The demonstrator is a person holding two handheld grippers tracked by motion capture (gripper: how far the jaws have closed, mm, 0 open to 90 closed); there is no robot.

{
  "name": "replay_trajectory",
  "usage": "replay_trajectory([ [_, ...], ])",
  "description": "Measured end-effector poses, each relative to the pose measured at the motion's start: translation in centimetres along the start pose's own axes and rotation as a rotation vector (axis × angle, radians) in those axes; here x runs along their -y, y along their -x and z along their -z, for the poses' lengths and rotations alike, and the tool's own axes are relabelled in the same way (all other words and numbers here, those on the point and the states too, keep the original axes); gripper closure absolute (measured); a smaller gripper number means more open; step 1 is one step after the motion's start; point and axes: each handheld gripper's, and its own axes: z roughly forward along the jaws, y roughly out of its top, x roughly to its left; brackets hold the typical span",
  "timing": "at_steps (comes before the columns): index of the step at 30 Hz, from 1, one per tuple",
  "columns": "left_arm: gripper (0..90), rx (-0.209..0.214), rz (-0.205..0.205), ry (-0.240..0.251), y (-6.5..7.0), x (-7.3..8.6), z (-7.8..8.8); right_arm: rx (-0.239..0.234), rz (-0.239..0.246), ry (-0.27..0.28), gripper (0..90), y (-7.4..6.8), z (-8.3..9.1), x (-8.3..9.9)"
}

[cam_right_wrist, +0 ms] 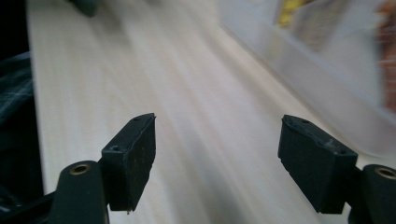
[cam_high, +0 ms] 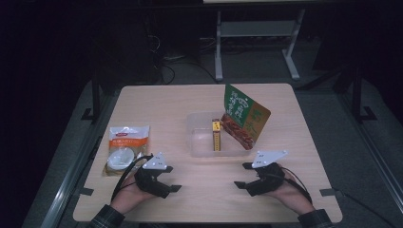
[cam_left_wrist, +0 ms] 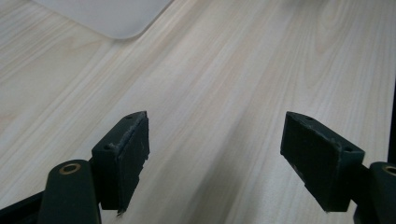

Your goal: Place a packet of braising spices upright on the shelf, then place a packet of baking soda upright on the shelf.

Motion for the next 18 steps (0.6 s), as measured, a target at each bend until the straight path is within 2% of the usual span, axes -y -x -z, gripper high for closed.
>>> replay_trajectory([
  [4,23.5,-0.055,0.021,0.012,-0.7,0.1,0.9,-0.037,0.046,-0.066,26.2,-1.1,-1.8,0.2],
  [7,23.5,-0.112,0.043,0.016,-1.6,0.3,1.8,-0.044,0.074,-0.083,25.1,-1.4,-2.2,0.1],
  [12,23.2,-0.205,0.128,0.041,-3.4,0.9,3.6,-0.048,0.066,-0.084,24.5,-1.4,-2.4,0.1],
  [15,22.7,-0.266,0.156,0.043,-4.7,1.3,4.7,-0.044,0.074,-0.084,24.5,-1.3,-2.4,0.1],
  [18,22.7,-0.314,0.204,0.058,-5.6,1.9,5.5,-0.051,0.062,-0.079,24.5,-1.3,-2.3,0.1],
])
